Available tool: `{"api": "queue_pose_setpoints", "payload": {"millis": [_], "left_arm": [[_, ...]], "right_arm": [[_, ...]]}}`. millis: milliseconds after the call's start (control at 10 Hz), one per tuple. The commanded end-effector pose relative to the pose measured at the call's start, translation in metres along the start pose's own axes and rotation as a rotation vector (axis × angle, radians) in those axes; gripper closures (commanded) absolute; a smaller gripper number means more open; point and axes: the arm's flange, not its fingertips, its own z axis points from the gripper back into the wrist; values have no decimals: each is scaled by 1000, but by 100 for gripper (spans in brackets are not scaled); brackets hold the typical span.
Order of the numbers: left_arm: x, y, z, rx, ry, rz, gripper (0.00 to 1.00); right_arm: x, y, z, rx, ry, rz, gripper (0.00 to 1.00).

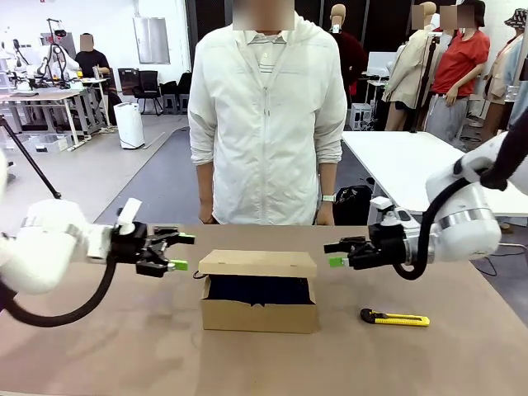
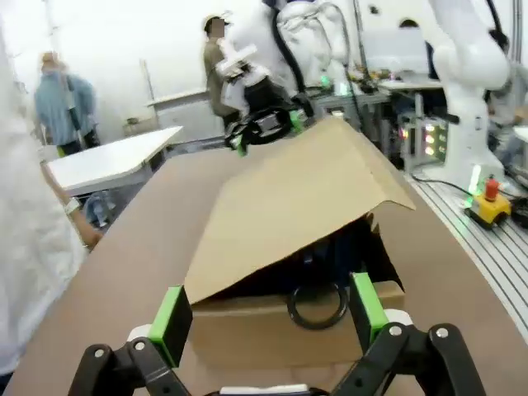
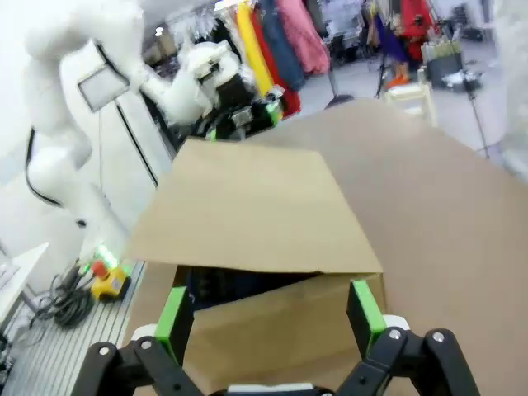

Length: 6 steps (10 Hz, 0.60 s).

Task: Pack the items into the box.
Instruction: Close the Mailer Box.

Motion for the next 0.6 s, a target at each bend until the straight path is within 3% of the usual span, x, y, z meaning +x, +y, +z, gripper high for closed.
{"api": "queue_pose_setpoints", "payload": {"millis": [0,100,200,300,500], "left_arm": [[16,-9,5,169,-163,-74,0],[23,-3,-5,199,-225,-127,0],[30,7,-21,224,-251,-156,0],[35,16,-40,171,-261,-167,0],[37,31,-83,25,-166,-155,0]], "right_arm": [[13,10,-14,-73,-135,65,0],[21,8,-26,-72,-180,89,0],[28,8,-42,-91,-165,121,0],[32,7,-57,-86,-140,146,0],[30,5,-92,-26,-8,161,0]]}}
